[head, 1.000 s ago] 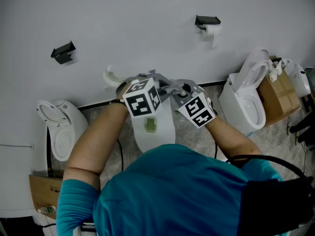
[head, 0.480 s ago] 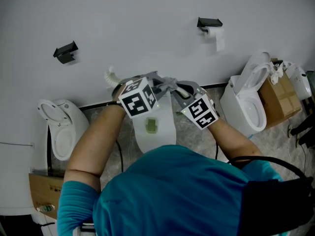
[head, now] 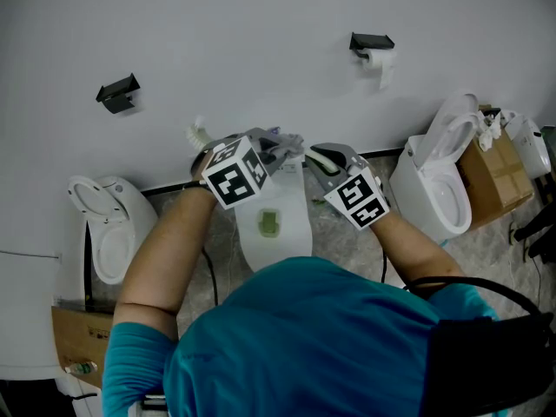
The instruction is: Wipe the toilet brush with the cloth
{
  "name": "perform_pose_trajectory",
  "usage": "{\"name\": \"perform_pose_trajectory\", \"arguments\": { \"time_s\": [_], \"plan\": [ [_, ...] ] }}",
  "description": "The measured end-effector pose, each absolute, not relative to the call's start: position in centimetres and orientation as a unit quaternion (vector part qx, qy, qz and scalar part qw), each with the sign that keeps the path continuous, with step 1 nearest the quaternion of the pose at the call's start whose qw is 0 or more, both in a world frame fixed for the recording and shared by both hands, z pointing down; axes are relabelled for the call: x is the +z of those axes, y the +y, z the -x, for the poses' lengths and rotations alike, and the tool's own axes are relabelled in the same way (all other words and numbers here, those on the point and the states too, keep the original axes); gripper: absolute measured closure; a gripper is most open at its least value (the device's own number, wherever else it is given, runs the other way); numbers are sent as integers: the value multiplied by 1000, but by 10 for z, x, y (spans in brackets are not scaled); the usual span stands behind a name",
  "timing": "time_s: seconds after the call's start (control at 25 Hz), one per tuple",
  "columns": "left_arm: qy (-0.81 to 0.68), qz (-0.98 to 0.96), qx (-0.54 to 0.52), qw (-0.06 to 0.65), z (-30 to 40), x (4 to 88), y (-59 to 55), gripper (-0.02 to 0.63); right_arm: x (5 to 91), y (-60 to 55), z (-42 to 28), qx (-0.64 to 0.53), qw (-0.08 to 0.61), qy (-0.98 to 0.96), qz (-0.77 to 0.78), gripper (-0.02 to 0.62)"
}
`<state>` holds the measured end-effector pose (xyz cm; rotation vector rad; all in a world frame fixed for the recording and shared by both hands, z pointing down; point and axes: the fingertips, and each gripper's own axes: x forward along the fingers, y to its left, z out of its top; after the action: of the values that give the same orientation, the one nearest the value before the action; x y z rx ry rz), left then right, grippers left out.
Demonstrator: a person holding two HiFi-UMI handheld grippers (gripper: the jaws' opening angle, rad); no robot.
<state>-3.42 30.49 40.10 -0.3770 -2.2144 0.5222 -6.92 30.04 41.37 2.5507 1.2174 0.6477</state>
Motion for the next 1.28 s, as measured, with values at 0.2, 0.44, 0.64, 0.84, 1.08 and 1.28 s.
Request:
{"name": "perform_pose_trajectory", "arguments": {
  "time_s": [0.2,0.44,0.64,0.84,1.08,1.28],
  "plan": [
    [-875,160,203,410,27,402,310,569,412,300,74,219,124,420,-872,532],
    [-873,168,196,413,18,404,315,569,411,300,77,218,132,420,-871,532],
    [-871,182,189,415,6,403,321,569,409,298,81,218,140,421,-870,532],
    [-869,199,177,418,-10,404,328,569,406,296,85,219,150,421,-867,532],
    [-863,222,163,424,-31,407,338,569,403,294,92,216,154,425,-866,532],
    [-857,234,155,432,-42,412,343,569,399,292,99,209,154,430,-865,532]
  ]
}}
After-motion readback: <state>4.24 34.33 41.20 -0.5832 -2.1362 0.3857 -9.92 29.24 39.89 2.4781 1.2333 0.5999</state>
